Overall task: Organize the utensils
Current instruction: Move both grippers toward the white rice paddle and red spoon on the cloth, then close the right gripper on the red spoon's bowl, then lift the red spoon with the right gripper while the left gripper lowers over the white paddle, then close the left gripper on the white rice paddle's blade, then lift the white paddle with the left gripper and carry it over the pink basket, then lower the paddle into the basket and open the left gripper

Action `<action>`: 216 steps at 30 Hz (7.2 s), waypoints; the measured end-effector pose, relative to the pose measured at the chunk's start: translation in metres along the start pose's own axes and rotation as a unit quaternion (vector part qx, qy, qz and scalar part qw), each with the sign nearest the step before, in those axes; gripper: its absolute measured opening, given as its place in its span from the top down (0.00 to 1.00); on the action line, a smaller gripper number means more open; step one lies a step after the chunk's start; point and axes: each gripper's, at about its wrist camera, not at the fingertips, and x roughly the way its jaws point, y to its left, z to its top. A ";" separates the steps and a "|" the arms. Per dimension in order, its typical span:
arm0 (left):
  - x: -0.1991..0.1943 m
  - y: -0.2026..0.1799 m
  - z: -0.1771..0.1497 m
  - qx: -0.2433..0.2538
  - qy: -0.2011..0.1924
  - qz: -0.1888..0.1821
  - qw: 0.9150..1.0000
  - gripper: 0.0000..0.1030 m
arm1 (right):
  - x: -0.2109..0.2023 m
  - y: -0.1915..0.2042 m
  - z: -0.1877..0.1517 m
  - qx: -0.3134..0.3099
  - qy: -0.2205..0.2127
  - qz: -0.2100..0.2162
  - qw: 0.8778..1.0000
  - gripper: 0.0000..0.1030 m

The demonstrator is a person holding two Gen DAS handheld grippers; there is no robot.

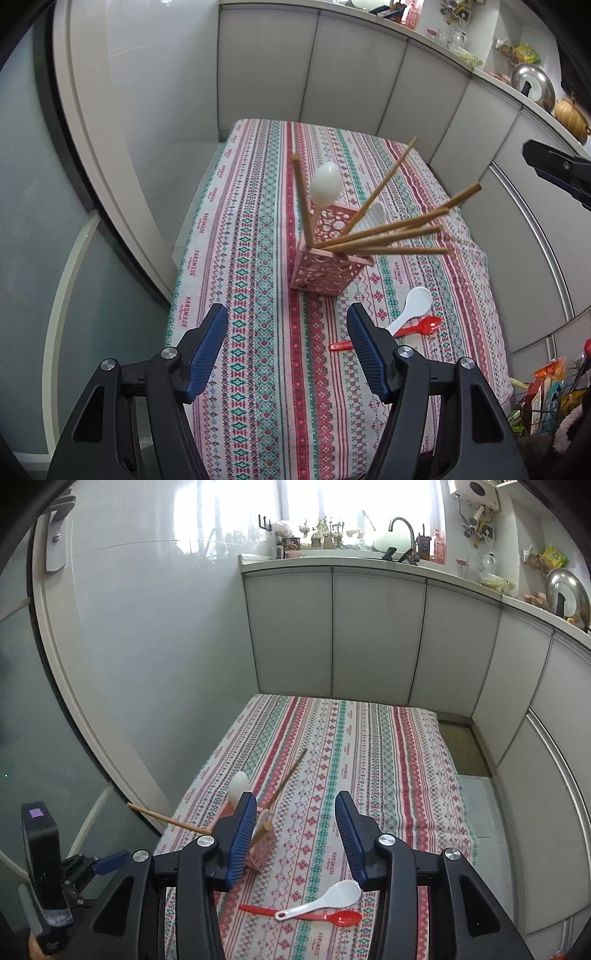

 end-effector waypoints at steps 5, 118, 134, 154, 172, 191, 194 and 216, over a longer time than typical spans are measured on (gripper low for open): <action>0.007 -0.020 -0.007 0.030 0.012 -0.005 0.999 0.33 | 0.002 -0.045 -0.023 0.041 0.035 -0.009 0.998 0.49; 0.169 -0.224 -0.017 0.287 0.113 0.032 0.951 0.97 | 0.081 -0.217 -0.161 0.218 0.239 0.081 0.943 0.96; 0.199 -0.233 -0.019 0.235 0.110 0.131 0.957 0.79 | 0.107 -0.247 -0.189 0.275 0.286 0.077 0.915 0.82; 0.105 -0.206 0.010 0.164 0.075 -0.046 0.982 0.97 | 0.135 -0.243 -0.206 0.311 0.303 0.117 0.893 0.60; 0.028 -0.192 0.012 0.156 0.019 -0.131 0.979 0.98 | 0.096 -0.226 -0.189 0.266 0.225 0.113 0.931 0.97; -0.130 -0.128 0.051 0.079 -0.164 -0.220 0.958 0.98 | -0.028 -0.166 -0.076 0.174 0.029 0.091 0.980 0.98; -0.140 -0.109 0.060 0.052 -0.182 -0.219 0.957 0.98 | -0.036 -0.159 -0.063 0.172 0.008 0.092 0.981 0.98; 0.030 -0.036 0.109 -0.047 -0.113 -0.141 0.982 0.98 | -0.015 -0.137 -0.042 0.179 0.005 0.097 0.979 0.98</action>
